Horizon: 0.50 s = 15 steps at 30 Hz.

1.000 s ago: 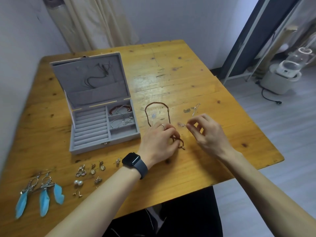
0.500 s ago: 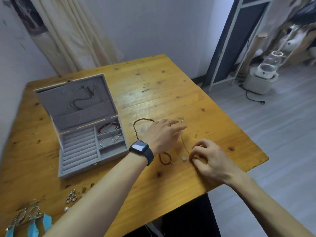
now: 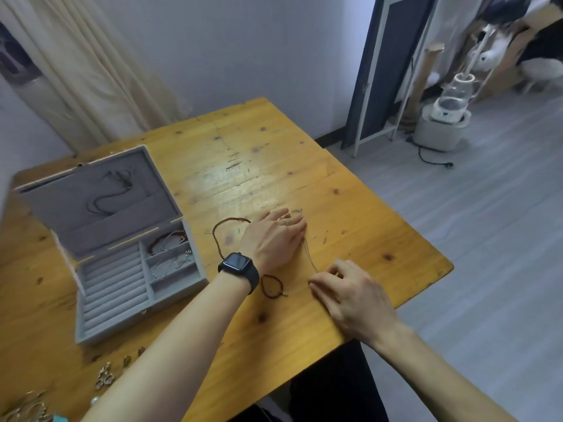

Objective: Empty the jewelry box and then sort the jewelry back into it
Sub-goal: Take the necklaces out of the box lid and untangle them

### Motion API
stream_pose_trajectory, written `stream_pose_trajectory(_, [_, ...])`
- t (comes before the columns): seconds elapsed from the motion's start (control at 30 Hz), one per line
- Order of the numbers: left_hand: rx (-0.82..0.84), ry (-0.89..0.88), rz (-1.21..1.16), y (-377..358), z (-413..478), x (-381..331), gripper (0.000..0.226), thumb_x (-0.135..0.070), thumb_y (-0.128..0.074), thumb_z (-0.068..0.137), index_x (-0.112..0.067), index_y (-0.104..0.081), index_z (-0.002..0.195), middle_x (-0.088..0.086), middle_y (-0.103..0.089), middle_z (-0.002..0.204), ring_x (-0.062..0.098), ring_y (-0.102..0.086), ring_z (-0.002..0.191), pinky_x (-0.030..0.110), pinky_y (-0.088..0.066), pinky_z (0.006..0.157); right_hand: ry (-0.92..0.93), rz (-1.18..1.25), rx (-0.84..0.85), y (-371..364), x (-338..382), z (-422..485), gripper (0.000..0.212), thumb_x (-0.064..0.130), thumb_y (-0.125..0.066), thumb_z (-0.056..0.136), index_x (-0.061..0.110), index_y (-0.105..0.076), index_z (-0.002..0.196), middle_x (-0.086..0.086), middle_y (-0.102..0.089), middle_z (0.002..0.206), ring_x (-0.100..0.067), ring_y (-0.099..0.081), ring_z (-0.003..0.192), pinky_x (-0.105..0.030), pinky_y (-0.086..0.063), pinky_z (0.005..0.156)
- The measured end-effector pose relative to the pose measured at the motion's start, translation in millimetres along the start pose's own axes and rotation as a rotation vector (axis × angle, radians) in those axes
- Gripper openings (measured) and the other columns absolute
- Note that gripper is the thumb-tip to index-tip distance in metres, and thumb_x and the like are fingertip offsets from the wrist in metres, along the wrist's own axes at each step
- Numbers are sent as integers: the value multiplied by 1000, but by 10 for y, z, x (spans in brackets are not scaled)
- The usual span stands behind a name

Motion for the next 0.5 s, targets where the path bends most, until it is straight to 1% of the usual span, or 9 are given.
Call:
stream_pose_trajectory(0.07, [39, 16, 21, -42, 58, -16, 49, -44, -22, 107, -31, -36, 153, -15, -33, 158, 15, -23, 150, 39, -21, 120, -25, 21, -38, 61, -110, -27, 27, 43, -48, 98, 27, -67, 105, 8, -57, 92, -13, -55, 82, -32, -52, 63])
stream_pose_trajectory(0.13, [77, 52, -5, -66, 137, -41, 54, -45, -18, 107, -27, -23, 158, -12, -23, 163, 15, -16, 152, 40, -14, 123, -42, 30, -63, 131, -224, -32, 27, 41, -44, 99, 26, -65, 107, 7, -59, 97, -15, -56, 86, -35, -53, 67])
stream_pose_trajectory(0.2, [100, 98, -50, -82, 243, -64, 57, -45, -16, 106, -24, -16, 159, -10, -15, 165, 14, -12, 153, 42, -9, 123, -34, 7, -76, 191, -318, -23, 27, 38, -43, 99, 24, -64, 108, 8, -61, 102, -16, -56, 89, -36, -53, 73])
stream_pose_trajectory(0.33, [117, 153, -77, -122, 434, -58, 59, -46, -14, 106, -23, -12, 160, -8, -10, 167, 14, -9, 153, 44, -8, 124, 10, -28, -84, 233, -446, 0, 29, 35, -48, 98, 22, -70, 110, 9, -68, 107, -18, -57, 91, -41, -53, 76])
stream_pose_trajectory(0.4, [113, 158, -98, -137, 469, -50, 58, -46, -16, 106, -24, -13, 160, -7, -11, 167, 15, -9, 153, 44, -9, 124, 17, -30, -87, 228, -483, 4, 26, 32, -53, 96, 21, -72, 110, 9, -69, 108, -16, -57, 94, -40, -53, 78])
stream_pose_trajectory(0.5, [80, 157, -134, -123, 472, -27, 57, -46, -21, 105, -25, -20, 158, -6, -16, 166, 16, -12, 153, 44, -11, 124, 0, -16, -143, 248, -518, -16, 20, 19, -65, 91, 17, -74, 108, 7, -70, 111, -15, -56, 96, -34, -54, 81])
Point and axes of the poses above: each hand's wrist, its own z-axis towards the middle knuckle, its own y-axis out of the back of the hand, x = y × z, the point moved 6 cm from there along z, towards the middle knuckle
